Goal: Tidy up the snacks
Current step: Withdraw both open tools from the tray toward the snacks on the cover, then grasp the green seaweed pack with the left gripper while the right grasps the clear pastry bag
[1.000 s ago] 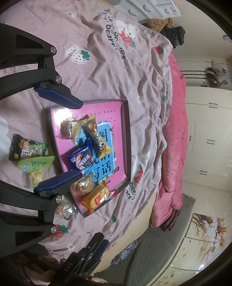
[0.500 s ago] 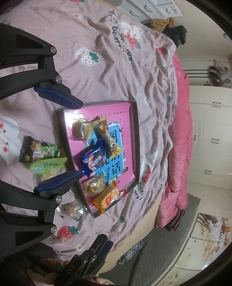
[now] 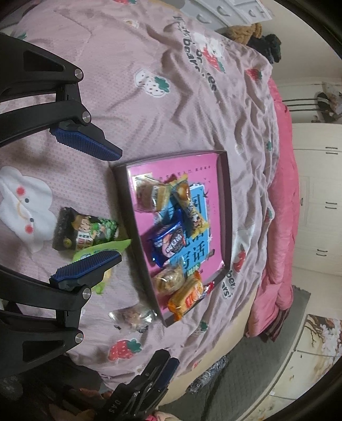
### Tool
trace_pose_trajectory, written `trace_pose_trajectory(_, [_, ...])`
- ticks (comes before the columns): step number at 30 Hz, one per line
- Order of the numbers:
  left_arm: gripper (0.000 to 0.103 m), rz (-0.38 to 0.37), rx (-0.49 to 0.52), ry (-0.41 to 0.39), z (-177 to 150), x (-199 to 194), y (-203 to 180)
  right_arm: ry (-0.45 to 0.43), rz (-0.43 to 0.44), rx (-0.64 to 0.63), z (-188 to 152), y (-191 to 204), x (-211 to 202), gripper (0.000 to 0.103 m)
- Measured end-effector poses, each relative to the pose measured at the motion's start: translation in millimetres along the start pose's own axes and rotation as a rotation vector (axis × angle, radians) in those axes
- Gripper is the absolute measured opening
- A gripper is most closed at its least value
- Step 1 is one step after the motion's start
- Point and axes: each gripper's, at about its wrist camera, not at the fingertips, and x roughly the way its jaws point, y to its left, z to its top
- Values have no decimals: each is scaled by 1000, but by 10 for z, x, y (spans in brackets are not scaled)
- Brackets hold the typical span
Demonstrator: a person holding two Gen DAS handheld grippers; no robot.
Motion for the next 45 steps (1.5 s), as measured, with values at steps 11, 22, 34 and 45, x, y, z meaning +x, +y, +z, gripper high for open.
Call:
trace_pose_trajectory(11, [73,-37,-8,71,-159,44,63,144,15,27,-248,-14,260,60])
trace_pose_trajectory(22, [73,-73,43,177,-306,219,-49,206,20,22,-370,-67,493,60])
trace_pose_trajectory(34, [73,-59,97,206,-320,421,-189,208,39,-40,-378,51,631,54])
trace_pose_trajectory(45, [73,-27,145,213,-312,609,-324,220,19,-82,-361,95,831,54])
